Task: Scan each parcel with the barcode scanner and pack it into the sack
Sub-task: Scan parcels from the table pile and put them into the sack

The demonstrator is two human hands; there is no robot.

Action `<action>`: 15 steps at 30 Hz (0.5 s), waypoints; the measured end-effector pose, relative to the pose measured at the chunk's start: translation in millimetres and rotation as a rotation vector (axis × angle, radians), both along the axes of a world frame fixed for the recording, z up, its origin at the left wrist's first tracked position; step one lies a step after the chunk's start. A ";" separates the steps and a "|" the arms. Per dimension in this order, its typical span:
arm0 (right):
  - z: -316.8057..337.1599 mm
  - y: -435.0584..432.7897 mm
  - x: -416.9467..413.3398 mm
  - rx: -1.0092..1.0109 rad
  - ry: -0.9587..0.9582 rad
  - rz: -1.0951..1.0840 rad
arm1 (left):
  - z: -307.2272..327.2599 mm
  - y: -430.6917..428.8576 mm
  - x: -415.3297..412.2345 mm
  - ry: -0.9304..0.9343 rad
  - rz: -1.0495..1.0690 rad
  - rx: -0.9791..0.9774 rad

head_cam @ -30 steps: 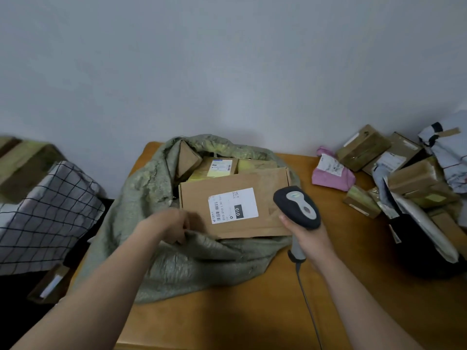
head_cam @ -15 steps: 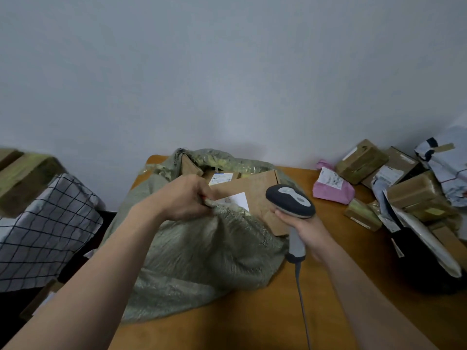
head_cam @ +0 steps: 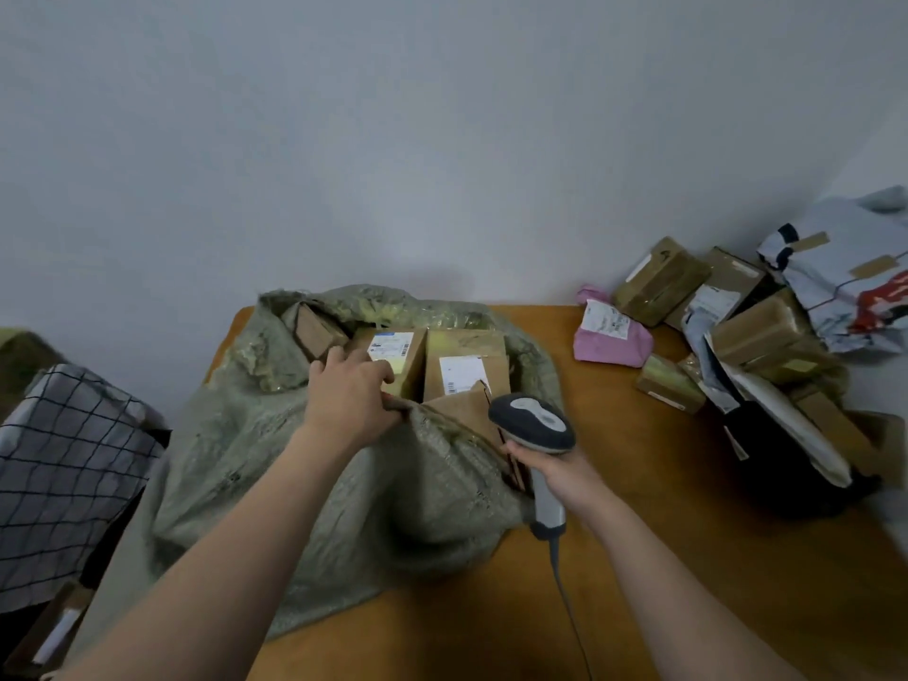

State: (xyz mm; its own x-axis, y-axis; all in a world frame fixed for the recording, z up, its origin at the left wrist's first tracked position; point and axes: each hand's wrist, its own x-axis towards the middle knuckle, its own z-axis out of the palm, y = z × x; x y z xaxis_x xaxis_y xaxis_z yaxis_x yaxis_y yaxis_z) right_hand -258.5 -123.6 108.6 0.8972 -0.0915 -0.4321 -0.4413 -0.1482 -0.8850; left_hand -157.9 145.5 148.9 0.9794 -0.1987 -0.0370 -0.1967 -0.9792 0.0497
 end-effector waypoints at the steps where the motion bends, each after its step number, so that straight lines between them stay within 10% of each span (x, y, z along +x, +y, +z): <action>1: -4.2 -2.8 -2.2 -0.001 -0.024 -0.078 | -1.0 -10.4 -2.1 -0.024 -0.016 0.053; 15: -66.5 -23.3 -30.2 0.296 0.321 -0.324 | -18.7 -97.9 -15.3 0.363 -0.648 0.111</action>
State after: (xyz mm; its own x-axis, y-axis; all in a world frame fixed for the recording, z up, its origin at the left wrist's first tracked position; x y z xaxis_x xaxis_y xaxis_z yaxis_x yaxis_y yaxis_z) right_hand -288.7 -146.9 42.1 0.6621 -0.1743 -0.7288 -0.6777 0.2759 -0.6816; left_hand -173.2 47.6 130.2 0.5904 -0.7076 -0.3883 -0.7254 -0.6761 0.1291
